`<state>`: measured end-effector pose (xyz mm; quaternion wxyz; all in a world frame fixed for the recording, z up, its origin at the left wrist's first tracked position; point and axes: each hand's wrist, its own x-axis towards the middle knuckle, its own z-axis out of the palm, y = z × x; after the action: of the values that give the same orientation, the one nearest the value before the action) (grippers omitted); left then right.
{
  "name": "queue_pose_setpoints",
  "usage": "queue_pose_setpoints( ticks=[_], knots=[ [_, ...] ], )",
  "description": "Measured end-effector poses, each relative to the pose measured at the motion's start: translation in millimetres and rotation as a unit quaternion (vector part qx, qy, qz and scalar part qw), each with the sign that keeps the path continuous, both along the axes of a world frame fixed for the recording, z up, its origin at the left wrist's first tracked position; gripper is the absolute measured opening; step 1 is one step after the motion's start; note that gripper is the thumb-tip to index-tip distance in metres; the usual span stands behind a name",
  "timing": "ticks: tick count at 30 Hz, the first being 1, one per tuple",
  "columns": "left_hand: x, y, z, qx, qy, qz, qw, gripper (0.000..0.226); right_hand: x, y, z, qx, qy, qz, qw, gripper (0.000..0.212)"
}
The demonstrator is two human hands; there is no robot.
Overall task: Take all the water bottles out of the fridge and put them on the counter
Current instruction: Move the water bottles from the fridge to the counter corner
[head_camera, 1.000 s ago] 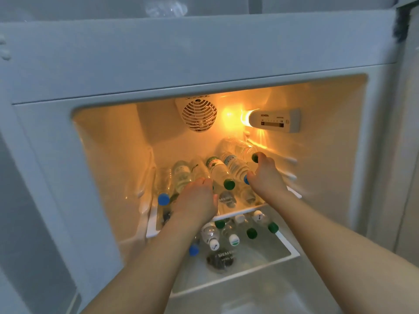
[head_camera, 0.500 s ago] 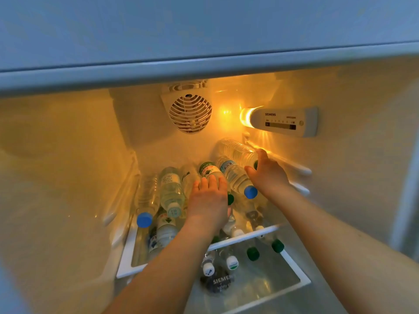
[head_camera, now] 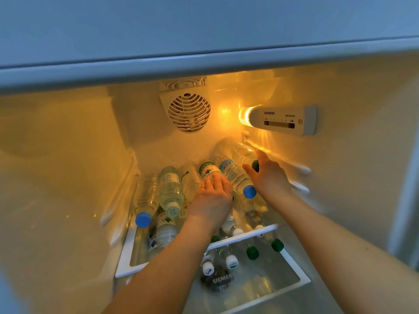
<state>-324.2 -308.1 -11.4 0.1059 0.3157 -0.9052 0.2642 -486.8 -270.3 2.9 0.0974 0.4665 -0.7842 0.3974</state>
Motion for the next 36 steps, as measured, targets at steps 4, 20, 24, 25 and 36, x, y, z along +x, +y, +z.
queue_pose_setpoints(
  ticks=[4, 20, 24, 25, 36],
  knots=[
    [11, 14, 1, -0.013, -0.037, -0.021, 0.999, 0.052, 9, 16, 3, -0.004, 0.031, -0.006, 1.0, 0.059],
    [78, 109, 43, 0.028, 0.175, -0.071, 0.982, 0.027, 62, 121, 47, -0.044, 0.057, -0.054, 0.996, 0.041],
    [99, 129, 60, 0.083, 0.281, -0.068, 0.954, 0.028, 75, 144, 58, -0.056, 0.07, -0.058, 0.994, 0.04],
    [106, 134, 63, 0.087, 0.283, -0.068, 0.953, 0.029, 80, 150, 62, -0.06, 0.079, -0.057, 0.993, 0.04],
    [204, 205, 94, 0.177, 0.419, -0.016, 0.89, 0.024, 155, 211, 84, -0.081, 0.136, -0.009, 0.987, 0.038]
  ],
)
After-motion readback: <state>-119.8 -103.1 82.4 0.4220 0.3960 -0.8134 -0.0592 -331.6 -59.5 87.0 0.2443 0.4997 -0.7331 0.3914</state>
